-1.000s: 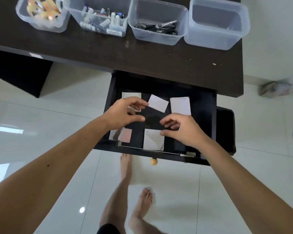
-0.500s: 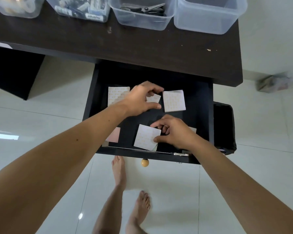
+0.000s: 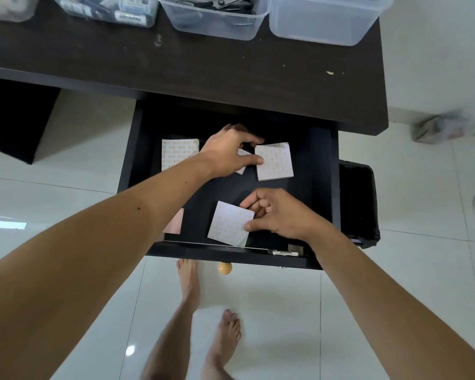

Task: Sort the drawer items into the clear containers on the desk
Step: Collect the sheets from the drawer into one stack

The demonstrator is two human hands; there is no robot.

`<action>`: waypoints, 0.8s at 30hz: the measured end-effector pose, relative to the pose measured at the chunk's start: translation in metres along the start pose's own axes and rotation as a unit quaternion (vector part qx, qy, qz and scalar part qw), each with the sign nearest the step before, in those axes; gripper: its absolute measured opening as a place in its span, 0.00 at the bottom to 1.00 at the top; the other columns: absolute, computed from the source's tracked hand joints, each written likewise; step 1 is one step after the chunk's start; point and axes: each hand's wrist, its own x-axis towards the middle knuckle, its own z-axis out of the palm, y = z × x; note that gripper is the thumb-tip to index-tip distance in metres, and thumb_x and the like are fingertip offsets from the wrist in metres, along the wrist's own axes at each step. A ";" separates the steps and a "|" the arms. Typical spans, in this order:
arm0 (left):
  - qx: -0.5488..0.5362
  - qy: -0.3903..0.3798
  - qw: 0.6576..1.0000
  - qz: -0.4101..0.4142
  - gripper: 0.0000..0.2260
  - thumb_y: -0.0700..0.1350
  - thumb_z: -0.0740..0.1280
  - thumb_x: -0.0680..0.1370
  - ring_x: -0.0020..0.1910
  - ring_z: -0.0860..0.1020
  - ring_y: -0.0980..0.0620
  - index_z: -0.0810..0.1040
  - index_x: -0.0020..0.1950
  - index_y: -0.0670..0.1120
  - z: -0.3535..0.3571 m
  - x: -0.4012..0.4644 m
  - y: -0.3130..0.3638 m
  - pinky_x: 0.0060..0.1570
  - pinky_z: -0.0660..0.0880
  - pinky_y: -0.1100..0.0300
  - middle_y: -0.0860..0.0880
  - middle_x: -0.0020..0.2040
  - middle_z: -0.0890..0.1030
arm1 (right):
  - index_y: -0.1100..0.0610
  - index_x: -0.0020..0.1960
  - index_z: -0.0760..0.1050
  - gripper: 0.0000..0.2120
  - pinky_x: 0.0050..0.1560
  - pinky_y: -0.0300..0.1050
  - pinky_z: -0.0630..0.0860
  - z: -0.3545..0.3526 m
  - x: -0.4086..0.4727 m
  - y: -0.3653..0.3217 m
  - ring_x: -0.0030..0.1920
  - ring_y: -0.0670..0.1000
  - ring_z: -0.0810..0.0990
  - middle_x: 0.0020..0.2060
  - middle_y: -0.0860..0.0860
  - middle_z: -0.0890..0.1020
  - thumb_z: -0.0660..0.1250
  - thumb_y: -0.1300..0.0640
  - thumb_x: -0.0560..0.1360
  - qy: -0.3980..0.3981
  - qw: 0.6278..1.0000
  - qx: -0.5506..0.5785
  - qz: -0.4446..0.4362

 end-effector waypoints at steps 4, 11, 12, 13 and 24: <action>0.037 0.010 0.999 -0.013 0.22 0.58 0.76 0.76 0.68 0.75 0.53 0.81 0.69 0.58 0.006 0.004 0.002 0.64 0.72 0.56 0.54 0.66 0.80 | 0.52 0.58 0.83 0.17 0.45 0.36 0.79 -0.001 0.000 -0.001 0.43 0.46 0.85 0.47 0.50 0.89 0.82 0.62 0.72 -0.008 1.000 0.003 0.005; 0.016 -0.003 1.000 -0.004 0.18 0.54 0.80 0.72 0.65 0.72 0.53 0.82 0.61 0.60 0.007 -0.002 0.003 0.66 0.69 0.54 0.59 0.59 0.81 | 0.51 0.57 0.83 0.17 0.47 0.39 0.80 0.000 0.003 0.001 0.43 0.46 0.86 0.47 0.50 0.89 0.82 0.63 0.72 -0.009 1.000 0.013 0.016; -0.004 -0.004 1.000 -0.005 0.18 0.52 0.81 0.72 0.64 0.73 0.55 0.82 0.59 0.60 0.007 -0.002 0.003 0.67 0.70 0.53 0.61 0.56 0.81 | 0.51 0.57 0.83 0.17 0.47 0.38 0.80 0.000 0.003 0.001 0.43 0.46 0.86 0.47 0.50 0.89 0.82 0.63 0.72 -0.010 1.000 0.013 0.016; -0.025 -0.006 1.000 -0.009 0.17 0.51 0.81 0.72 0.62 0.75 0.57 0.82 0.58 0.59 0.007 -0.002 0.002 0.68 0.71 0.52 0.62 0.54 0.82 | 0.51 0.58 0.83 0.17 0.46 0.38 0.79 0.000 0.003 0.000 0.43 0.46 0.86 0.47 0.51 0.89 0.82 0.63 0.72 -0.011 1.000 0.013 0.016; -0.196 -0.035 0.979 -0.037 0.20 0.38 0.78 0.76 0.50 0.81 0.62 0.83 0.65 0.52 -0.008 -0.005 0.001 0.54 0.80 0.66 0.55 0.52 0.82 | 0.54 0.59 0.82 0.17 0.38 0.29 0.76 -0.001 -0.001 -0.005 0.40 0.42 0.84 0.48 0.51 0.89 0.81 0.64 0.73 -0.013 1.000 0.002 0.020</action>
